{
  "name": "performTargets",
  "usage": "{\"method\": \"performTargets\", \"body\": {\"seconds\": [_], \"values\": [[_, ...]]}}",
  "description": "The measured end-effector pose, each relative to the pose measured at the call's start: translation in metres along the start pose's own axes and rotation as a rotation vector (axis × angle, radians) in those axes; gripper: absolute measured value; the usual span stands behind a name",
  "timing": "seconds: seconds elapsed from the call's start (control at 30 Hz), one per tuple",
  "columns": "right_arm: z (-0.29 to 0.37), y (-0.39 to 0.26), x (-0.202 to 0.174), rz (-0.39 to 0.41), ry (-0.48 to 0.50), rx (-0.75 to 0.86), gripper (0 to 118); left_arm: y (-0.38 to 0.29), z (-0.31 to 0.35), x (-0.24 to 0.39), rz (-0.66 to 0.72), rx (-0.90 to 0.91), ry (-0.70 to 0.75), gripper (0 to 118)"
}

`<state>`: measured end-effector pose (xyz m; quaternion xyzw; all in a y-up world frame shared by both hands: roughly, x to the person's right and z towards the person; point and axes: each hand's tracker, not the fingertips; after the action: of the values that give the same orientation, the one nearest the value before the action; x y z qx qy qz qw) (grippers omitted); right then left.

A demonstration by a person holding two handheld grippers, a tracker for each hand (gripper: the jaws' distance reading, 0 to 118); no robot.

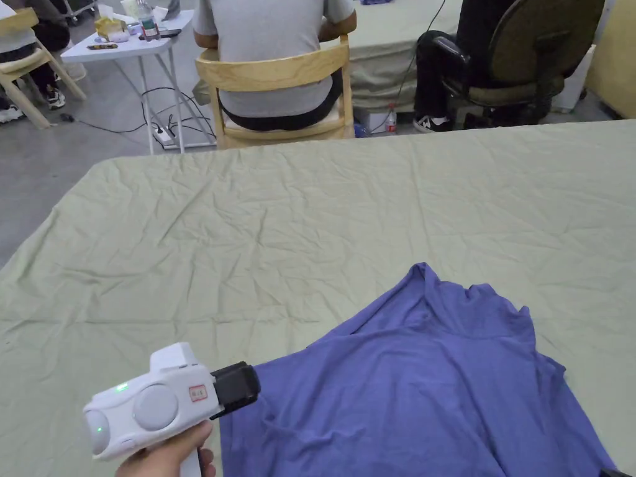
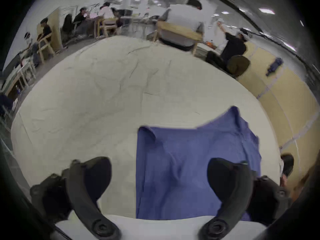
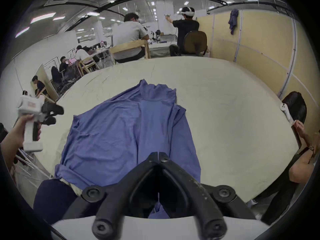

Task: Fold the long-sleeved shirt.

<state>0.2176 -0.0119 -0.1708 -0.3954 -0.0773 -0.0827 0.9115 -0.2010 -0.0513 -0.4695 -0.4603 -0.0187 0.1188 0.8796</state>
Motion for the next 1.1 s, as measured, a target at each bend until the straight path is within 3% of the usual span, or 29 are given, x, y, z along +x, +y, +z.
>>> {"method": "performTargets", "body": {"seconds": [0.1, 0.13, 0.2, 0.27, 0.3, 0.33, 0.4, 0.43, 0.47, 0.53, 0.57, 0.6, 0.7, 0.77, 0.87, 0.97, 1.03, 1.1], "values": [[-0.019, 0.003, 0.007, -0.004, -0.03, -0.041, 3, 0.01, -0.06, 0.01, -0.044, -0.069, 0.085, 106], [-0.025, 0.005, 0.01, -0.007, -0.033, -0.047, 3, 0.009, -0.075, 0.012, -0.07, -0.085, 0.109, 99], [-0.036, 0.011, 0.015, -0.014, -0.038, -0.068, 3, 0.005, -0.098, 0.012, -0.134, -0.124, 0.137, 45], [-0.045, 0.018, 0.015, -0.007, -0.047, -0.075, 3, 0.001, -0.095, 0.016, -0.168, -0.106, 0.14, 35], [-0.051, 0.024, 0.016, 0.001, -0.046, -0.077, 3, 0.001, -0.085, 0.023, -0.208, -0.083, 0.144, 9], [-0.057, 0.032, 0.016, 0.016, -0.041, -0.077, 3, 0.002, -0.073, 0.027, -0.268, -0.042, 0.119, 0], [-0.073, 0.054, 0.017, 0.036, -0.034, -0.066, 3, 0.0, -0.055, 0.028, -0.32, -0.02, 0.13, 1], [-0.084, 0.069, 0.019, 0.044, -0.022, -0.063, 10, 0.0, -0.045, 0.026, -0.31, -0.006, 0.086, 1], [-0.096, 0.085, 0.021, 0.053, -0.011, -0.07, 41, 0.003, -0.037, 0.028, -0.284, 0.009, 0.054, 0], [-0.131, 0.122, 0.022, 0.066, -0.014, -0.109, 116, 0.005, -0.017, 0.023, -0.275, 0.025, 0.051, 0], [-0.149, 0.134, 0.022, 0.089, -0.023, -0.128, 117, 0.006, -0.009, 0.021, -0.278, 0.042, 0.051, 1], [-0.16, 0.15, 0.019, 0.135, 0.02, -0.061, 116, 0.008, -0.003, 0.023, -0.283, 0.053, 0.042, 1], [-0.206, 0.183, 0.021, 0.173, -0.09, -0.176, 117, 0.009, 0.015, 0.018, -0.274, 0.059, 0.021, 0], [-0.247, 0.188, 0.026, 0.145, -0.134, -0.266, 112, 0.009, 0.021, 0.02, -0.271, 0.061, 0.012, 1], [-0.279, 0.186, 0.036, 0.049, -0.096, -0.352, 99, 0.011, 0.029, 0.021, -0.258, 0.065, -0.017, 1], [-0.282, 0.182, 0.039, 0.007, -0.092, -0.36, 30, 0.013, 0.038, 0.022, -0.247, 0.074, -0.037, 1], [-0.263, 0.182, 0.035, 0.014, -0.069, -0.281, 10, 0.014, 0.044, 0.023, -0.245, 0.081, -0.044, 0], [-0.236, 0.182, 0.035, -0.039, -0.048, -0.183, 7, 0.014, 0.054, 0.023, -0.24, 0.097, -0.05, 1]]}}
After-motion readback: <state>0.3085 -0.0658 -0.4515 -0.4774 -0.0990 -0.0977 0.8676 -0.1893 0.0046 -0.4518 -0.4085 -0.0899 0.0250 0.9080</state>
